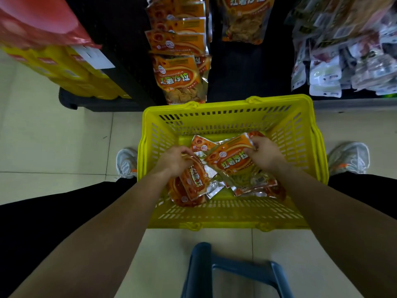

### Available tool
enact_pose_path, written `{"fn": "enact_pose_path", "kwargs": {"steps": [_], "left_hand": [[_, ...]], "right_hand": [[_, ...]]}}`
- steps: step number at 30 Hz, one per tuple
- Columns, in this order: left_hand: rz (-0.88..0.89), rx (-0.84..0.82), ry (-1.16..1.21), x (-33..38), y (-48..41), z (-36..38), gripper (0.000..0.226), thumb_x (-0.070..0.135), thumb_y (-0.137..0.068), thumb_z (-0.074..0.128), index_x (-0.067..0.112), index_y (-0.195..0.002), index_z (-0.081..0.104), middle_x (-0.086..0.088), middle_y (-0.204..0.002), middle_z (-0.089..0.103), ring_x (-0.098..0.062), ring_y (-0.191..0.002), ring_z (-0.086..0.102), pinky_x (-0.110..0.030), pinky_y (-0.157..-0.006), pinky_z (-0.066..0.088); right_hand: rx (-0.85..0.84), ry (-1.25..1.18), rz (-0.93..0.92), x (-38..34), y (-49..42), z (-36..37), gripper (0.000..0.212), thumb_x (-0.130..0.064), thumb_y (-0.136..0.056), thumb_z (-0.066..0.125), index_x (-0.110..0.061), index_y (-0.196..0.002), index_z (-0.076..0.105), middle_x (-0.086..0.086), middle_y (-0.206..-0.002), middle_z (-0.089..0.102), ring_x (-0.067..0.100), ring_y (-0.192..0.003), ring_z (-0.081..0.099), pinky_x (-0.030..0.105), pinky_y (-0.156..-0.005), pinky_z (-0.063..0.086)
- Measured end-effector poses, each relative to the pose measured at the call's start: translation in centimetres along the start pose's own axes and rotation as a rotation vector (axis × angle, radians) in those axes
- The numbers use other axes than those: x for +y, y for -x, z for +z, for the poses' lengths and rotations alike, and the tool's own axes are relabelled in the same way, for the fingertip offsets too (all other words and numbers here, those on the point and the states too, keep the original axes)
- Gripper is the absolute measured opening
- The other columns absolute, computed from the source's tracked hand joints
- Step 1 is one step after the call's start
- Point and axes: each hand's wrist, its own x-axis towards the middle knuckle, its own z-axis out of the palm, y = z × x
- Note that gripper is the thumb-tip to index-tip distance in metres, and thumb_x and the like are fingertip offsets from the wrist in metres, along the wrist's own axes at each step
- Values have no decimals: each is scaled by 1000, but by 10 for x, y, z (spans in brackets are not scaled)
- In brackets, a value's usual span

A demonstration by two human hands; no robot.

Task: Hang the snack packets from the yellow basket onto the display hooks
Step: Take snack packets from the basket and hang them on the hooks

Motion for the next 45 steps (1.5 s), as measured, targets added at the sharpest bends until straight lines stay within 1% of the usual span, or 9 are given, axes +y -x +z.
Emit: {"fn": "enact_pose_path", "kwargs": {"steps": [6,11,20,22,26,30,33,39,45], "left_hand": [[79,-102,-275,-7,1,4,33,25,-79,80,31,-110,69,-3,-138,52,-27,-126,51,-44,-107,42],[51,-73,-174,-6,0,6,33,15,-80,79,26,-110,70,-2,-122,59,-23,-109,60,-36,-93,51],[145,-91,-101,21,4,-4,22,11,-81,80,31,-78,71,9,-89,69,-11,-86,66,-16,-67,46],[181,-74,-76,31,8,-14,26,18,-81,81,36,-69,67,18,-83,68,-4,-82,64,-12,-62,42],[281,-11,-58,63,22,-47,24,28,-80,83,40,-70,65,24,-85,64,-4,-87,62,-24,-76,44],[398,112,-57,95,51,-91,20,31,-79,83,42,-76,66,24,-79,59,-3,-80,56,-18,-67,40],[476,212,5,112,81,-125,22,33,-81,80,46,-76,64,25,-82,60,1,-81,55,-14,-69,38],[572,300,422,134,135,-170,7,17,-89,74,23,-86,70,9,-118,68,-1,-108,63,-21,-88,49],[569,403,704,150,158,-187,9,21,-92,71,16,-87,65,6,-78,75,-3,-72,70,-13,-58,50]], "right_hand": [[64,-139,85,32,1,0,27,-18,-93,64,-15,-120,68,11,-115,71,28,-102,66,26,-78,43],[59,-154,70,26,-2,0,29,-20,-93,64,-18,-122,67,11,-118,70,30,-105,66,35,-86,52],[57,-203,25,2,0,-15,20,-21,-99,58,-16,-116,65,8,-108,70,18,-86,63,21,-63,45],[64,-243,17,-8,1,-27,16,-22,-98,59,-17,-112,66,6,-105,72,20,-89,67,28,-70,53],[57,-318,-15,-38,5,-59,7,-21,-96,62,-22,-99,69,-2,-93,74,20,-91,72,34,-79,57],[31,-340,-115,-73,26,-98,7,-18,-95,65,-18,-94,71,3,-92,76,23,-90,73,38,-85,57],[40,-351,-168,-102,55,-136,9,-20,-95,64,-20,-91,72,-1,-85,77,22,-87,73,26,-72,58],[63,-522,-263,-147,113,-190,16,-20,-100,56,-16,-102,71,3,-96,77,24,-93,73,54,-94,53],[158,-702,-352,-175,151,-206,23,-26,-99,53,-25,-99,76,2,-99,77,23,-96,73,51,-96,52]]}}
